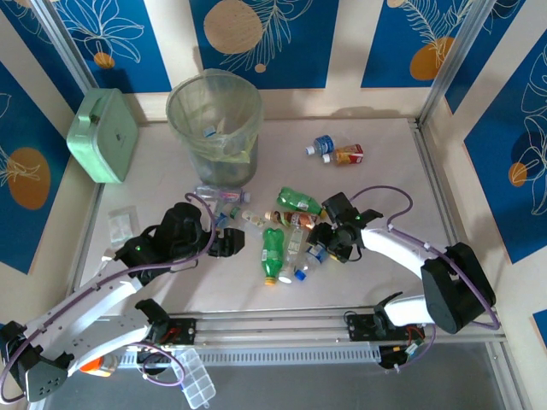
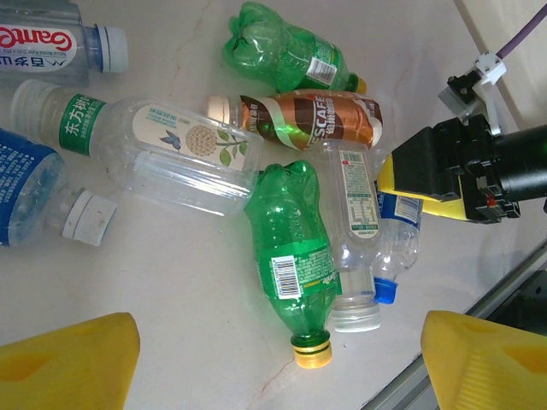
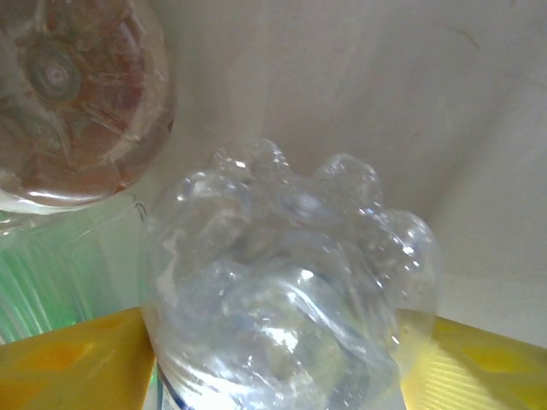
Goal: Put the plastic bottles in the bin
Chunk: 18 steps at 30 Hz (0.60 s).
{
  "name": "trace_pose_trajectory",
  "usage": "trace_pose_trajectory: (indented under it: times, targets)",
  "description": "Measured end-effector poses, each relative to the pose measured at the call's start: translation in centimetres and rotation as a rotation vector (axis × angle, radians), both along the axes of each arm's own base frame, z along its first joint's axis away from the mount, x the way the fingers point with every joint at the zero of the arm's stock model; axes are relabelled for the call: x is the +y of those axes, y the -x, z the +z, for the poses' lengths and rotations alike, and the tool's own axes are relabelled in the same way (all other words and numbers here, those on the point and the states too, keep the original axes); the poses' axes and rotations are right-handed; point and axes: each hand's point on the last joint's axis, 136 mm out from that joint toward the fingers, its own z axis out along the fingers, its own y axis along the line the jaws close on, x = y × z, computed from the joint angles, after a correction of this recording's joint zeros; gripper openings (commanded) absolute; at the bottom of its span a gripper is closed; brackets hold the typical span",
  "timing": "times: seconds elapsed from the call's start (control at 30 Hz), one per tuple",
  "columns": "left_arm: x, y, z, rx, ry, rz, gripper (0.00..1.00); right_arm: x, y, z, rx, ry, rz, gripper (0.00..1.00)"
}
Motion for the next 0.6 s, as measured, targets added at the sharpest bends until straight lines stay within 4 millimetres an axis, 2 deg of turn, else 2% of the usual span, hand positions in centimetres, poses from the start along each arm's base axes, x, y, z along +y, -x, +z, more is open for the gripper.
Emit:
trace_pose_trajectory:
  times: [0.13,0.33,0.37,0.6]
  targets:
    - [-0.02,-0.03,-0.14,0.004,-0.004,0.000,0.85,-0.12,-0.26,0.04,-0.005,-0.003,-0.007,0.64]
    - [-0.18,-0.15,-0.90,0.026,-0.022,-0.002,0.85,-0.34,-0.48,0.07,-0.009,-0.003,-0.016,0.61]
    - [-0.21,-0.13,-0.92,0.028,-0.022,-0.004,0.85,-0.36,-0.48,0.06,-0.009,-0.003,-0.013,0.58]
    - [-0.40,0.06,-0.92,0.035,-0.015,-0.016,0.85,-0.83,-0.63,0.45,-0.025,-0.003,-0.010,0.58]
